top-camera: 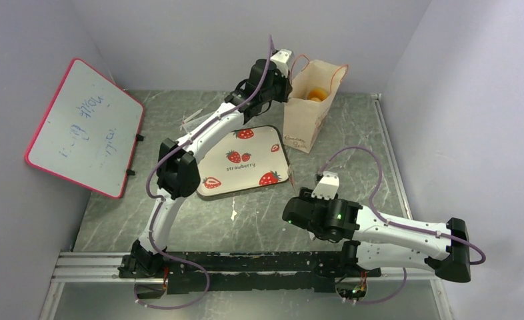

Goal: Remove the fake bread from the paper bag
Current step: Pick up the paper bag from the center of the board, then move the container to the center of the board.

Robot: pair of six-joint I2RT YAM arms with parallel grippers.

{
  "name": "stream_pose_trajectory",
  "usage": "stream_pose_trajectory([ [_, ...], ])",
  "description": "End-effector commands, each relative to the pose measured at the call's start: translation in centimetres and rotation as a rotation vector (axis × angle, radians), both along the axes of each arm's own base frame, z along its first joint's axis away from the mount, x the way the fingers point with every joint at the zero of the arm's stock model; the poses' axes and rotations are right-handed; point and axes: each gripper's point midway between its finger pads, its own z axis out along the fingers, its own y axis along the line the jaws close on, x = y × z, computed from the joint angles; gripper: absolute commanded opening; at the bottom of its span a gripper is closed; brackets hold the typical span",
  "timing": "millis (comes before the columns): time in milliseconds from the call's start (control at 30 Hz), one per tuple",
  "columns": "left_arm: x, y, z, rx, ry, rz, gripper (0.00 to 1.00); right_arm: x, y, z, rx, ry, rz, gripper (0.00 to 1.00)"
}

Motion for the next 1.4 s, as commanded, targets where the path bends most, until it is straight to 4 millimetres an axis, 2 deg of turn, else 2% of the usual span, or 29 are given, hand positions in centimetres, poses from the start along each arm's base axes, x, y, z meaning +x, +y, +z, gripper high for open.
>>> stream_pose_trajectory([
  [0,0.5,1.5,10.2,-0.183,-0.201,0.094,0.07,0.9,0.0,1.6,0.008,-0.066,-0.006,0.61],
  [167,0.9,2.5,14.9,-0.282,-0.297,0.145,0.07,0.9,0.1,1.8,0.011,-0.066,-0.005,0.61],
  [433,0.6,4.8,21.1,-0.376,-0.429,0.202,0.07,1.0,0.2,1.8,0.012,-0.075,0.006,0.61],
  [533,-0.1,7.1,22.3,-0.356,-0.46,0.273,0.07,1.3,1.1,2.0,0.01,-0.083,0.03,0.6],
  [633,-1.4,10.9,23.0,-0.316,-0.503,0.371,0.07,1.9,2.5,2.3,0.007,-0.101,0.062,0.6],
  [667,-2.3,12.8,24.4,-0.317,-0.528,0.415,0.07,2.1,2.9,2.4,0.005,-0.105,0.073,0.6],
  [733,-3.5,15.6,24.7,-0.288,-0.546,0.487,0.07,2.4,3.9,2.5,0.004,-0.114,0.1,0.6],
  [767,-3.9,16.9,24.1,-0.267,-0.542,0.518,0.07,2.6,4.4,2.4,0.001,-0.117,0.113,0.6],
  [867,-6.1,21.3,24.8,-0.249,-0.563,0.619,0.07,3.2,6.2,2.4,0.006,-0.128,0.151,0.51],
  [1000,-9.1,26.4,25.2,-0.218,-0.574,0.733,0.07,4.0,8.4,2.2,-0.012,-0.13,0.201,0.49],
  [1200,-13.6,32.7,24.9,-0.164,-0.566,0.883,0.07,6.7,11.1,1.1,-0.018,-0.116,0.248,0.49],
  [1367,-16.3,36.2,22.4,-0.11,-0.519,0.963,0.07,10.6,12.4,-0.7,-0.012,-0.081,0.262,0.49],
])
